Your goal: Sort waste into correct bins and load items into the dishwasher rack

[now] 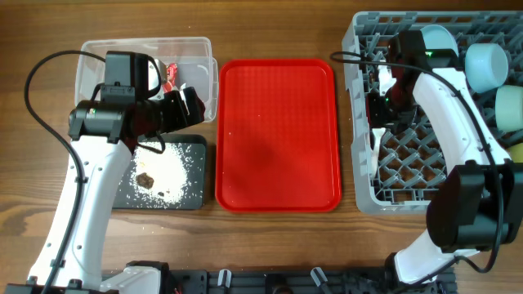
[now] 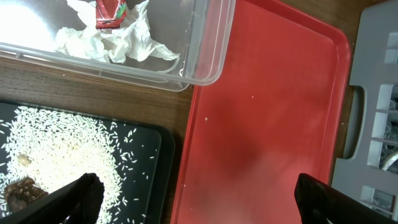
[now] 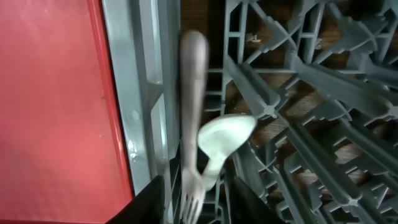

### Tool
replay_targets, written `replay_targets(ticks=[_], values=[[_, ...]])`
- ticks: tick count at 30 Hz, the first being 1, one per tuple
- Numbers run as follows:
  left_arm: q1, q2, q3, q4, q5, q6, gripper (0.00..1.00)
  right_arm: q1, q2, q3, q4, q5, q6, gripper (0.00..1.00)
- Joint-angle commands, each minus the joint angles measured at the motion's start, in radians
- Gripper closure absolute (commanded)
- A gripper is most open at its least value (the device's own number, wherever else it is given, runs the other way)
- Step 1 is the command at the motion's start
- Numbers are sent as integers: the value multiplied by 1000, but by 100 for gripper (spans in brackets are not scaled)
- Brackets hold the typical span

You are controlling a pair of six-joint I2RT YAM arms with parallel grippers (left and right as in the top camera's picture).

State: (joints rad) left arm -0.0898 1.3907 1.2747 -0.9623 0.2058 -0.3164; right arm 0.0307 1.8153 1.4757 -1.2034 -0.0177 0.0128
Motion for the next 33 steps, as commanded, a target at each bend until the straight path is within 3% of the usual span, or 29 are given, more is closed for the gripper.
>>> replay_targets(ticks=[1,2,4,7,10,16,20,23,28,33], values=[[-5,-16,3,1,-6,-5,0,-2,-85,32,6,10,-1,63],[-5,-16,3,8,-6,-5,0,-4,-111,43,19,9,3,57],[-14,-16,3,36,-5,16,0,-15,-170,49,96,-62,2,24],[-69,-14,3,89,-6,78,0,-19,-186,49,168,-260,-117,14],[-139,18,3,104,-10,108,0,-19,-181,49,172,-270,-113,0],[-114,72,3,-116,-17,39,0,-19,-209,43,58,-272,-61,0],[-91,18,-12,-240,-45,41,0,-19,-332,-37,101,-268,-35,0],[-96,-136,-119,-167,-51,42,0,-19,-509,-184,211,-269,-8,0],[-96,-590,-387,24,-51,40,0,-19,-888,-449,370,-183,-9,0],[-96,-819,-402,19,-51,40,0,-19,-1035,-472,334,-163,-10,0]])
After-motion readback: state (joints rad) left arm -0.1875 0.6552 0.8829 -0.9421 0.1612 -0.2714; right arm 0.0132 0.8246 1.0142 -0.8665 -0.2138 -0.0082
